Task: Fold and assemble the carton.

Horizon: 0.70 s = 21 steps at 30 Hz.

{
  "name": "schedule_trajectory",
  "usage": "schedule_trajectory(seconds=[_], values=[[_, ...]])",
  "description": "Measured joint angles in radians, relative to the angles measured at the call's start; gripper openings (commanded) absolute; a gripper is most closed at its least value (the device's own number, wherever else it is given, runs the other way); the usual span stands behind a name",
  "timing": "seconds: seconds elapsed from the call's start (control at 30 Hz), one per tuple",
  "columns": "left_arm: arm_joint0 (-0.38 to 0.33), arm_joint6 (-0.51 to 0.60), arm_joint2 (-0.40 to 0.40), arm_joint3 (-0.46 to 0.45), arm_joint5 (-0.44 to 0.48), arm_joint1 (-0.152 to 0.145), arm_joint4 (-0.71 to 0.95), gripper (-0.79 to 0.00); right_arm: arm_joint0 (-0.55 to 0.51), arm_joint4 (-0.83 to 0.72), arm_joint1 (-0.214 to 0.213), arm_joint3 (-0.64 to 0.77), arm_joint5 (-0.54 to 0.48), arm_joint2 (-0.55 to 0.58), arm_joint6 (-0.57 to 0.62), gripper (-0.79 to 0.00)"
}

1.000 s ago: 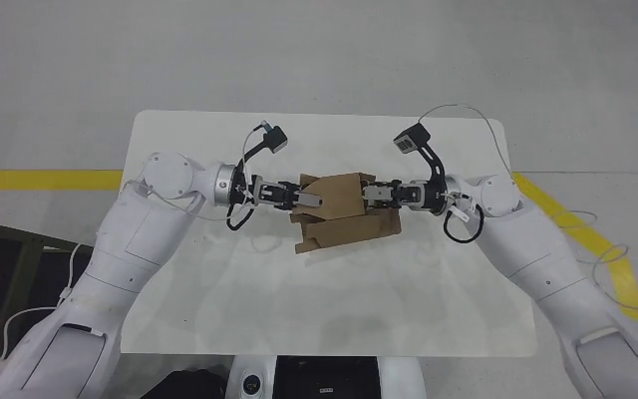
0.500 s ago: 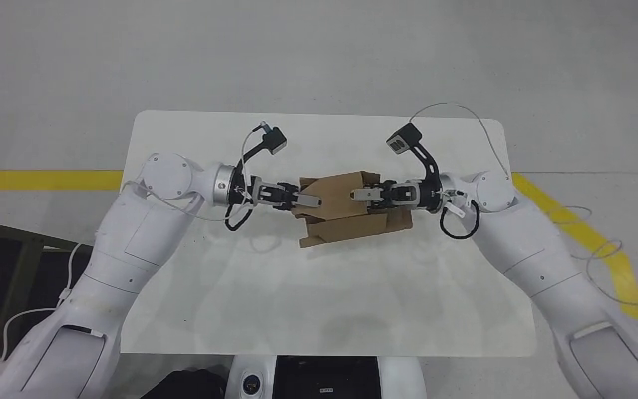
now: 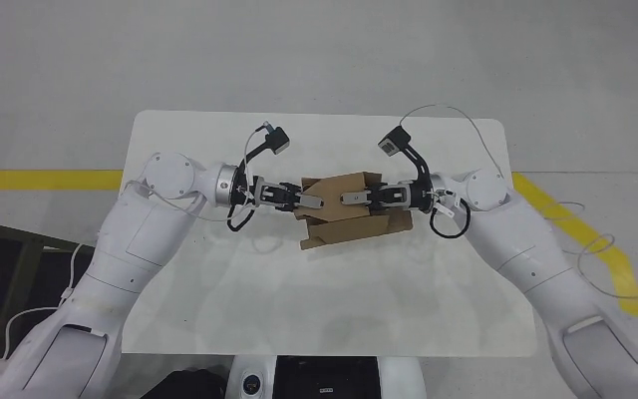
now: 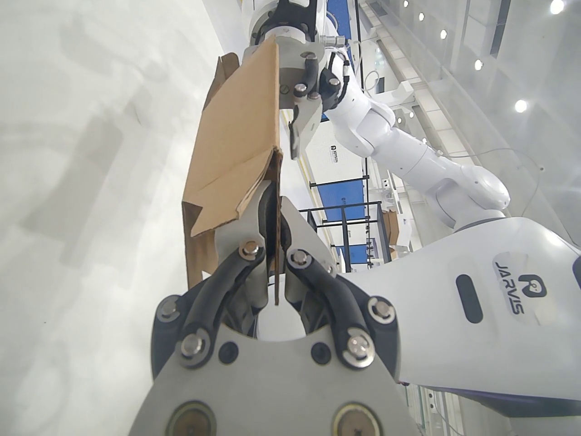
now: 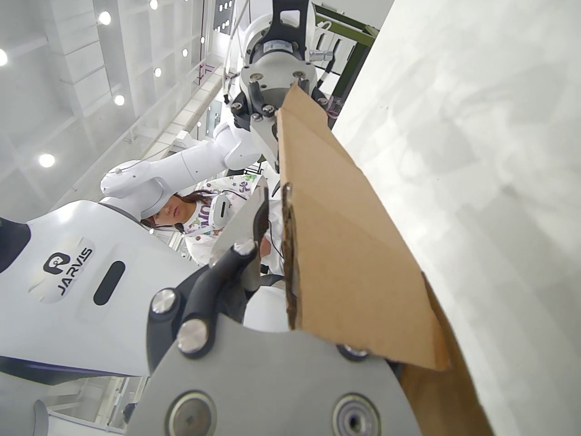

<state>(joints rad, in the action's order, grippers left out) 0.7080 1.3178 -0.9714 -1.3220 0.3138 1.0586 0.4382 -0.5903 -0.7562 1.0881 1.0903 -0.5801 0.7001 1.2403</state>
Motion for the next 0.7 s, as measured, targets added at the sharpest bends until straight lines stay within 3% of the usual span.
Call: schedule_trajectory(seconds=[0.07,0.1,0.13,0.2,0.7], values=[[-0.001,0.002,0.0,0.001,0.0,0.001,0.001,-0.785,0.001,0.001,0.001,-0.002,0.0,-0.001,0.0,-0.785],[-0.001,0.003,0.0,0.002,0.001,0.001,0.003,-0.723,0.002,0.002,0.002,-0.004,0.0,-0.002,0.0,-0.785],[-0.001,0.003,-0.001,0.003,0.001,0.001,0.006,-0.585,0.003,0.003,0.003,-0.004,0.0,-0.003,0.0,-0.785],[-0.002,0.004,-0.004,0.005,-0.001,0.001,0.011,0.0,0.004,0.004,0.005,-0.006,-0.001,-0.004,-0.001,-0.785],[0.015,0.021,-0.04,0.012,-0.026,0.003,0.145,0.0,0.014,0.039,0.023,-0.053,-0.026,-0.024,-0.026,-0.785]])
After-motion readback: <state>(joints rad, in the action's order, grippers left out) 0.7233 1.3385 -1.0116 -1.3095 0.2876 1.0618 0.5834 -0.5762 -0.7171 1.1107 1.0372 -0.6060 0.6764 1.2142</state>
